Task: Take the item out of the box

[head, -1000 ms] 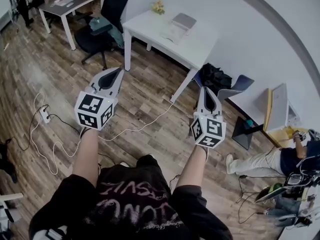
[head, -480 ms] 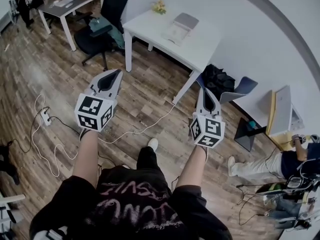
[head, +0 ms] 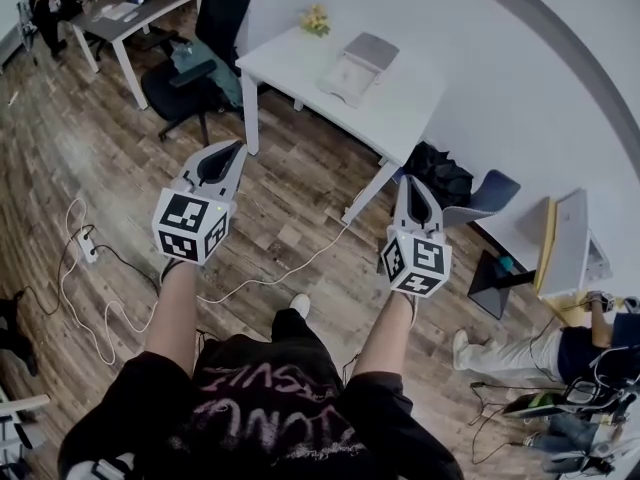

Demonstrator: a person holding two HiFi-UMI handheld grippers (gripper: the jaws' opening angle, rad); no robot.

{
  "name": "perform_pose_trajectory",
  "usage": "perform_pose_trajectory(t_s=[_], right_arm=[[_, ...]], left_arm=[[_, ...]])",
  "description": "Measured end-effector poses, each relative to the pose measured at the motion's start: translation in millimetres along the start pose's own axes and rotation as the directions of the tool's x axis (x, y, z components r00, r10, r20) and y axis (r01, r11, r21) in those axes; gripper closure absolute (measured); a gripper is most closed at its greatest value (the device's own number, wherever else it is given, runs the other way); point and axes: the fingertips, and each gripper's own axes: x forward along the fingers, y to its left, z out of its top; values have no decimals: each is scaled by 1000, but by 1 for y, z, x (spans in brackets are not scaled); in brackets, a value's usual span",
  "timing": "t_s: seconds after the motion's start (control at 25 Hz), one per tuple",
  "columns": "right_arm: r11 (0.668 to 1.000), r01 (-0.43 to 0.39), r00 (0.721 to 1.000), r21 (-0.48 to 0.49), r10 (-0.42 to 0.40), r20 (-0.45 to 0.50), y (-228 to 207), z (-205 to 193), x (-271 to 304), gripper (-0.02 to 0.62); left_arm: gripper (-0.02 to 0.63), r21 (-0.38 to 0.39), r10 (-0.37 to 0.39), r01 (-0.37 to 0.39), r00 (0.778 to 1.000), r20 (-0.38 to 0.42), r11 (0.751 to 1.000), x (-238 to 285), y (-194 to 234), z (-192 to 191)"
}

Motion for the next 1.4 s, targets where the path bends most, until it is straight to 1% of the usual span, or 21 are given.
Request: perform_pose_trajectory(t_s=[0.16, 0.28, 0.44, 0.56, 0.72, 1.04, 1.2, 1.4], right_arm=[[1000, 6, 1000, -14, -6, -9, -26, -7, 32, 586], [1000, 9, 1000, 13, -9, 9, -50, -8, 56, 586], [1000, -13, 1000, 6, 13, 9, -74, -11, 87, 586], [999, -39, 999, 4, 39, 6, -86, -13, 101, 586], [998, -65, 998, 3, 65, 3, -98, -14, 115, 586], [994, -102, 995, 47, 101, 23, -117, -14, 129, 586], [995, -100, 995, 5, 100, 4, -125, -17, 143, 586], [995, -97, 995, -9, 97, -1, -131, -21, 166, 586]], left_arm=[[604, 18, 16, -16, 1000, -9, 1000, 38, 1, 1], [604, 17, 18, -18, 1000, -12, 1000, 70, -3, 6], [604, 36, 28, -27, 999, -26, 999, 108, -11, 10], [604, 36, 27, -26, 999, -37, 999, 128, -20, 9], [604, 51, 23, -20, 998, -51, 998, 148, -29, 10], [604, 46, 24, -22, 999, -47, 999, 180, -38, 12], [604, 64, 9, -6, 999, -50, 998, 199, -42, 10], [604, 50, 1, 0, 999, -34, 999, 224, -33, 10]])
